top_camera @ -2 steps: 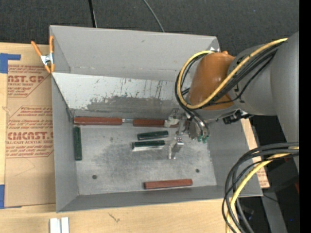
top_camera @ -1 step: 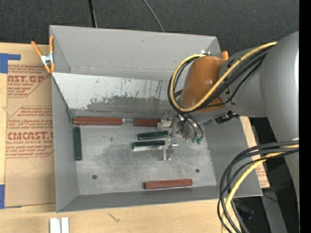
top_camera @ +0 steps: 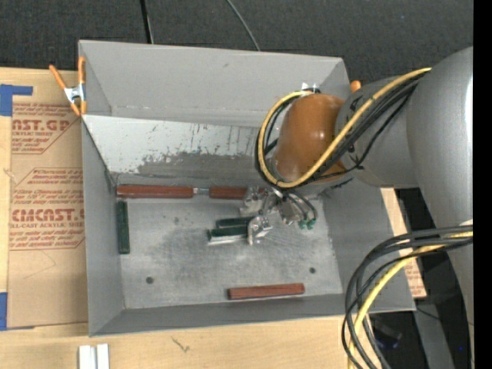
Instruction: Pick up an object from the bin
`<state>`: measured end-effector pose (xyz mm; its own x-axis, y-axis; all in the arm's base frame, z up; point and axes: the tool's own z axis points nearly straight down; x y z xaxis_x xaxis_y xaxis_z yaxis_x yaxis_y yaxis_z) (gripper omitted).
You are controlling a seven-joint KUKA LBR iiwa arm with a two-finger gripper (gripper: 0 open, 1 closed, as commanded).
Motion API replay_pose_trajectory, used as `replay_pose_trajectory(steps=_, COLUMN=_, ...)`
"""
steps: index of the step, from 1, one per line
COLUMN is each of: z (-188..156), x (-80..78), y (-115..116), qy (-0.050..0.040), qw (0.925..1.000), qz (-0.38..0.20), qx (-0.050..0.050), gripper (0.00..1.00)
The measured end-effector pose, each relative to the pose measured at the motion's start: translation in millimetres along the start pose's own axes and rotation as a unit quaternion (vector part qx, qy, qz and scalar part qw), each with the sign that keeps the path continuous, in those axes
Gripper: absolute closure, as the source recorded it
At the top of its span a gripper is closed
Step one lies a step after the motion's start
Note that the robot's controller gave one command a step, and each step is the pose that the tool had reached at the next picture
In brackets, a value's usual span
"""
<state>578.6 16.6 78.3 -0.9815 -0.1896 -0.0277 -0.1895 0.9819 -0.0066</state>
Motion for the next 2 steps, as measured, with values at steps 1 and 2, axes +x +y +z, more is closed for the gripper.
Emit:
replay_pose_trajectory(steps=1, z=0, x=0.0, y=0, qy=0.0, qw=1.0, qz=0.0, qx=0.0, gripper=1.0)
replay_pose_trajectory(steps=2, z=-204, x=3.8, y=42, qy=0.0145, qw=0.9996, qz=-0.022, qx=-0.004, gripper=1.0)
